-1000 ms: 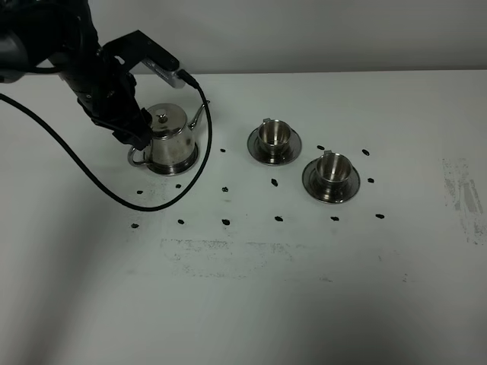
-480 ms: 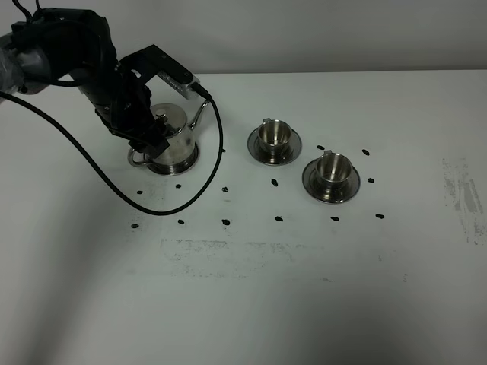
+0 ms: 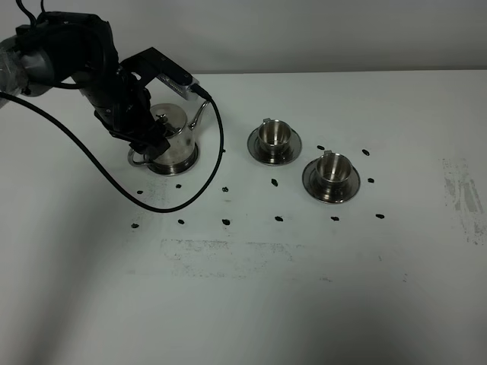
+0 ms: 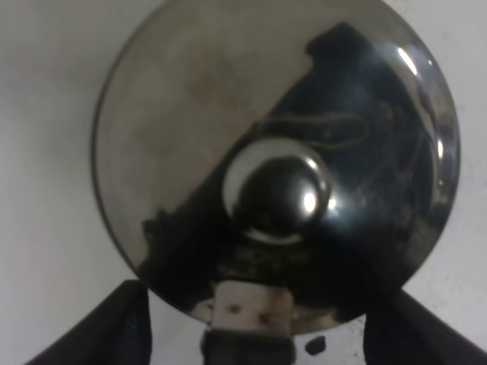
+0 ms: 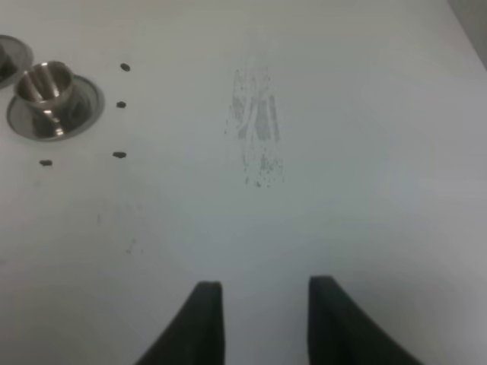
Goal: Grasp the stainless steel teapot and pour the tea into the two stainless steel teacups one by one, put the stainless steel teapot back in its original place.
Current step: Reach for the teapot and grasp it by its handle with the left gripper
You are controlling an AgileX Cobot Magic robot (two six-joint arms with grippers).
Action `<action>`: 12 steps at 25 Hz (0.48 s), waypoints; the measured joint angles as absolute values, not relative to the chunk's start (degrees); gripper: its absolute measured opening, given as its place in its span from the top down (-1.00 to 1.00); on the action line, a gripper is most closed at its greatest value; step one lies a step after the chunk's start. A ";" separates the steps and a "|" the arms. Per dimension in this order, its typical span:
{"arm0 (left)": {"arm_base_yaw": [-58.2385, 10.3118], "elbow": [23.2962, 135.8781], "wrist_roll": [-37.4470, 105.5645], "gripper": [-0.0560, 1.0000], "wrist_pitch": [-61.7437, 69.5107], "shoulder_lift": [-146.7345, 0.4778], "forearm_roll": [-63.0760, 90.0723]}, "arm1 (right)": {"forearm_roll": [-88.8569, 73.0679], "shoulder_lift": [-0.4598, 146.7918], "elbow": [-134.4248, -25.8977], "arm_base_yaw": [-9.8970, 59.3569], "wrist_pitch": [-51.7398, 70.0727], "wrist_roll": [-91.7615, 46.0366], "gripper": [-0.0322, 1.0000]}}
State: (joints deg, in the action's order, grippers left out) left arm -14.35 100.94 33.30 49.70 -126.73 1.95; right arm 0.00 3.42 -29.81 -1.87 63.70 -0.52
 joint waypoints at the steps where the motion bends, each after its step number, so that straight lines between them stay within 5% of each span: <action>1: -14.35 100.94 33.30 -0.19 49.40 -126.73 1.83 | 0.00 3.42 -29.81 -1.87 63.70 -0.52 0.45; 12: -14.35 100.94 33.30 -0.19 48.39 -127.83 0.79 | 0.00 3.42 -29.81 -1.87 63.70 -0.47 0.47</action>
